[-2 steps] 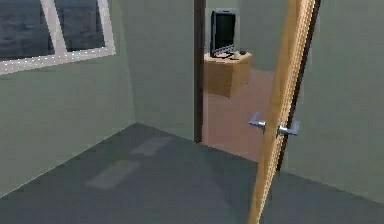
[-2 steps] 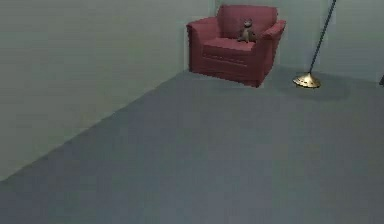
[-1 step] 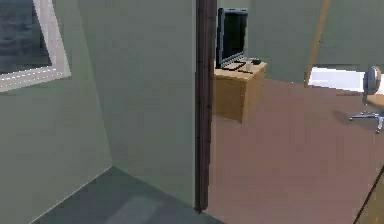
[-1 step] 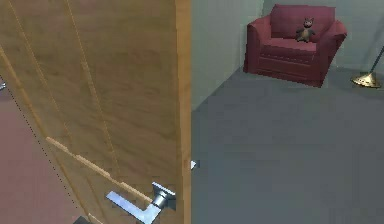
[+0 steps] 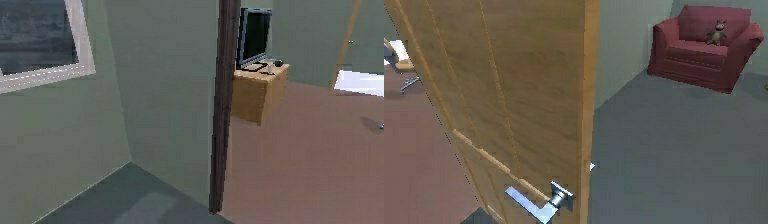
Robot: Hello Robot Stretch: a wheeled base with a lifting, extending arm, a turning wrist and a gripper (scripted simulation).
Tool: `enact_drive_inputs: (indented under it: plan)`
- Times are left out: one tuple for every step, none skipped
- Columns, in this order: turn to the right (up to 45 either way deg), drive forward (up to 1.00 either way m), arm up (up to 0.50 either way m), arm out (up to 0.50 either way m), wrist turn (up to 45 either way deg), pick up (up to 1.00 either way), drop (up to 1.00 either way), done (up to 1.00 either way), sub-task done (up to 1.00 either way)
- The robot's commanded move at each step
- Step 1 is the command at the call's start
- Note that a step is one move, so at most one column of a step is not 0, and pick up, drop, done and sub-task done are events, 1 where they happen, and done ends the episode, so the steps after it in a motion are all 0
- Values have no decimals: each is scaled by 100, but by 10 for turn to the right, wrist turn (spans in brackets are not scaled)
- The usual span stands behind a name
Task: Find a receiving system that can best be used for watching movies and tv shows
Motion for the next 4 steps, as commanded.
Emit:
enact_drive_inputs:
  plan:
    - [0, 5, 0, 0, 0, 0, 0, 0, 0]
    - [210, 0, 0, 0, 0, 0, 0, 0, 0]
    - [0, 85, 0, 0, 0, 0, 0, 0, 0]
    - [90, 0, 0, 0, 0, 0, 0, 0, 0]
